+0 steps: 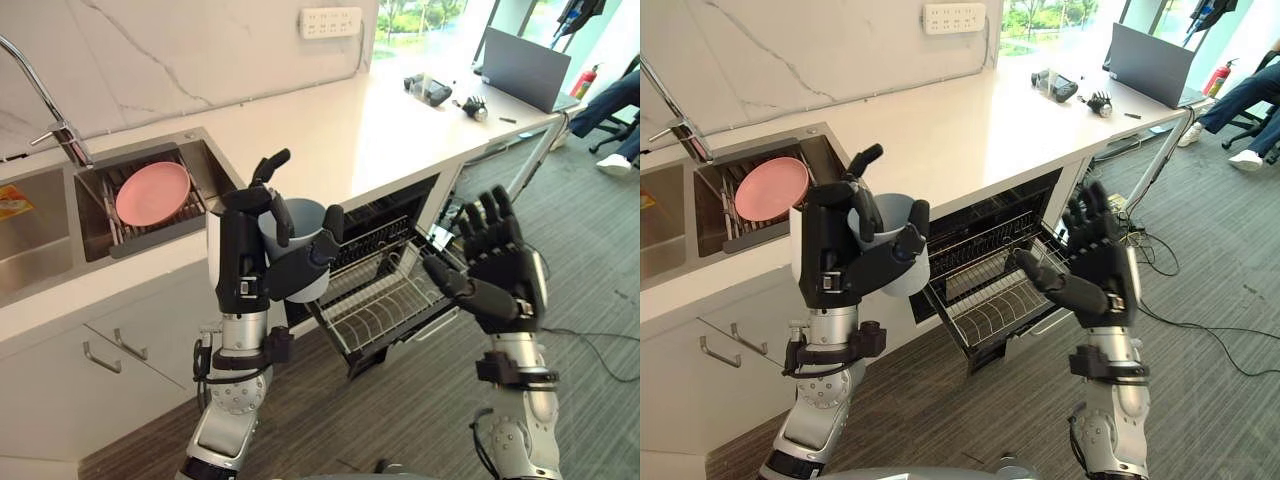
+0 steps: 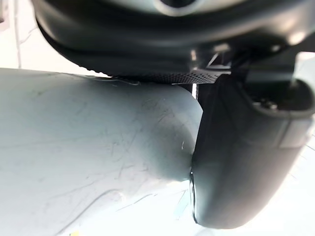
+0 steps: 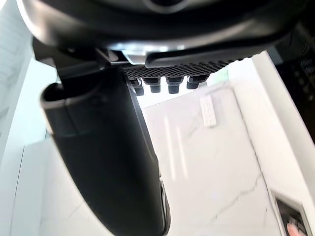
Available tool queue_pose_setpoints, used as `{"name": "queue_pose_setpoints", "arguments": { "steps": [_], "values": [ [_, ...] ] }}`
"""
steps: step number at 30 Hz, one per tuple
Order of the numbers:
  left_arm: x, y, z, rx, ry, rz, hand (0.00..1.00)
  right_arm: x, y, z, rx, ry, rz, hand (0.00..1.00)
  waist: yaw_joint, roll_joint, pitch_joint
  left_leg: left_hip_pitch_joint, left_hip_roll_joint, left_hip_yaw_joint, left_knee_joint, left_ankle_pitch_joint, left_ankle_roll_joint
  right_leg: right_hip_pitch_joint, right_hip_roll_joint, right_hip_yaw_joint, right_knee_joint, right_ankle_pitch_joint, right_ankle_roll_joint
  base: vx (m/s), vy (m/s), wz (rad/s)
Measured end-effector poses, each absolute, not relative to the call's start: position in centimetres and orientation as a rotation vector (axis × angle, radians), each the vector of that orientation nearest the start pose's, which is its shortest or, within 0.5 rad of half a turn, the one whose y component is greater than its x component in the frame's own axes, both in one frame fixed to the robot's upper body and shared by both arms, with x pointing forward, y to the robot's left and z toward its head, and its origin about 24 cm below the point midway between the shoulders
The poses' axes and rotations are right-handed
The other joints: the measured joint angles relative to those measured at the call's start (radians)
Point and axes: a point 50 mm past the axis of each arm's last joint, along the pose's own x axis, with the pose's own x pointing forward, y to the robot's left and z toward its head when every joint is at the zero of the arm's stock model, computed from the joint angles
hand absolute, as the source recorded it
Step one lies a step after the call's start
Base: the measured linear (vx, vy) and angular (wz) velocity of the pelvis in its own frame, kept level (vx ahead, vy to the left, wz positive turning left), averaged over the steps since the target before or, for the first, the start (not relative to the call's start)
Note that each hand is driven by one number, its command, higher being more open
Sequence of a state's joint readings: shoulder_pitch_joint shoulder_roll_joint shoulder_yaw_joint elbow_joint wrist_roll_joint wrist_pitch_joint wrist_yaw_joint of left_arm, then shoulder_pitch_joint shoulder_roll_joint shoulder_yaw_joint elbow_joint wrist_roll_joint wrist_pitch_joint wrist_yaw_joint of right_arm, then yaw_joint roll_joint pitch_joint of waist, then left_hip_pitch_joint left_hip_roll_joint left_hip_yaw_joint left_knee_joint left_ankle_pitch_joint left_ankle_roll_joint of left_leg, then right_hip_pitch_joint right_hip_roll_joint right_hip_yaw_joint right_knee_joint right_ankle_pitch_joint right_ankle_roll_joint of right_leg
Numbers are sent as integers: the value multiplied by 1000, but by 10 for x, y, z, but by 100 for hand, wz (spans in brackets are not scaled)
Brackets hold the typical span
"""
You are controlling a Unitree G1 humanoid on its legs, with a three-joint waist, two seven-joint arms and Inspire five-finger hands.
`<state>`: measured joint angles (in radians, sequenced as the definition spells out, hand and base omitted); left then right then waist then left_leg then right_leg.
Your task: Walk over to the sink, pick up the cup, carry it to the dishwasher, place the cup inside the dishwasher, then close the dishwasher door
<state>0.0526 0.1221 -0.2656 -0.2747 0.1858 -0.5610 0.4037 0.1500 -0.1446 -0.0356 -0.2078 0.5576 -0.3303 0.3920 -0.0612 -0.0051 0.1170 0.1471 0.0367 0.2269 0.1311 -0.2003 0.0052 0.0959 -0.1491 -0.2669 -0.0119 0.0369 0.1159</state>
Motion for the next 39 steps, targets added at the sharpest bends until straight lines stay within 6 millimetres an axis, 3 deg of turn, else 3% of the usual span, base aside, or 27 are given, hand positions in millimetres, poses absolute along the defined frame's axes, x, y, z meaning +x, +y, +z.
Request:
{"name": "queue_pose_setpoints", "arguments": {
  "steps": [2, 16, 33, 34, 39],
  "values": [
    [207, 115, 137, 40, -815, 85, 0, 215, -166, 95, 327, -444, 368, 100, 13, 1, 0, -1, -3, 0, 0, 2, -2, 8, 2, 0, -16, 11, -1, -71, -1, 0],
    [206, 108, 137, 65, -817, 28, 0, 222, -127, 95, 339, -331, 615, 100, 17, 6, -6, -24, -4, -28, -24, 30, -11, 9, 8, -30, -61, 35, -9, -33, -27, 6],
    [198, 93, 141, -10, -811, -108, 0, 232, -101, 99, 326, -270, 596, 100, 21, 25, -49, -32, -6, -48, -37, 48, -14, 13, 9, -52, -71, 41, -14, -40, -26, 4],
    [199, 94, 141, -32, -803, -106, 0, 233, -100, 100, 328, -271, 595, 0, 20, 25, -49, -31, -6, -51, -43, 53, -14, 13, 9, -55, -71, 42, -15, -64, -34, 7],
    [200, 96, 140, -54, -782, -91, 0, 235, -94, 98, 333, -255, 589, 0, 21, 25, -50, -29, -5, -59, -59, 70, -18, 12, 10, -63, -71, 45, -20, -74, -35, 5]
  ]
}}
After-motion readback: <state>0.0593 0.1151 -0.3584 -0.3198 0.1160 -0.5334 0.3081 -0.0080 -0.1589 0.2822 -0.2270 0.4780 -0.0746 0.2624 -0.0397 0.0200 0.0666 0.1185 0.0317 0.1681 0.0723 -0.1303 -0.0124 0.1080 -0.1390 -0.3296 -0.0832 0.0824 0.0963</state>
